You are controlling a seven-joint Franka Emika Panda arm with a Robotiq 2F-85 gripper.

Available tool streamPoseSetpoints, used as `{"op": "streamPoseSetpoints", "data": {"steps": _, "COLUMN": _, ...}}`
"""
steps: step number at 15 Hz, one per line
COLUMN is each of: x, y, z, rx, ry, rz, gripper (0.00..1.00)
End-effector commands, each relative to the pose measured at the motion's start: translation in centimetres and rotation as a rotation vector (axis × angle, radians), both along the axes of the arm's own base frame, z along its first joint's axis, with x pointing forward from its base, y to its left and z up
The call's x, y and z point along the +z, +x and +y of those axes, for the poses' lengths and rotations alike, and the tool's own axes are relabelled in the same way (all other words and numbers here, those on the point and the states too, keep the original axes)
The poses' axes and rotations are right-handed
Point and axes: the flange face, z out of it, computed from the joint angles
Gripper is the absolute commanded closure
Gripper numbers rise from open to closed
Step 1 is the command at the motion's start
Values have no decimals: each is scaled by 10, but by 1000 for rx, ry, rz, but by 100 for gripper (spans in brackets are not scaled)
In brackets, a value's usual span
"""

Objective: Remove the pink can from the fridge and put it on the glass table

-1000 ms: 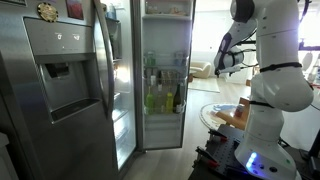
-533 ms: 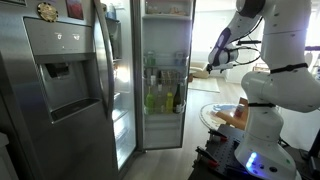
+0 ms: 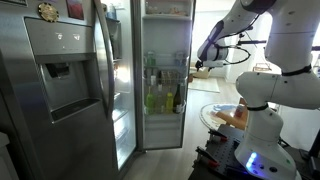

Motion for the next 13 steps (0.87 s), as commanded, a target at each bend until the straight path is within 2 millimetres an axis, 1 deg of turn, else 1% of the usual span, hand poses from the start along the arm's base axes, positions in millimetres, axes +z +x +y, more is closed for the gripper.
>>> {"op": "streamPoseSetpoints", "data": {"steps": 1, "x": 28, "y": -3, "z": 39, "rx": 39, "ry": -5, "rz": -22, "gripper": 0}}
{"op": "streamPoseSetpoints", "data": {"steps": 2, "x": 11, "y": 6, "z": 18, "rx": 31, "ry": 8, "rz": -29, "gripper": 0}}
{"op": "streamPoseSetpoints", "data": {"steps": 3, "x": 15, "y": 8, "z": 23, "rx": 41, "ry": 4, "rz": -32, "gripper": 0}}
{"op": "streamPoseSetpoints", "data": {"steps": 6, "x": 13, "y": 10, "z": 25, "rx": 42, "ry": 6, "rz": -28, "gripper": 0}}
{"op": "streamPoseSetpoints", "data": {"steps": 9, "x": 7, "y": 5, "z": 17, "rx": 28, "ry": 20, "rz": -27, "gripper": 0}}
{"op": "streamPoseSetpoints", "data": {"steps": 13, "x": 7, "y": 6, "z": 18, "rx": 30, "ry": 21, "rz": -26, "gripper": 0}}
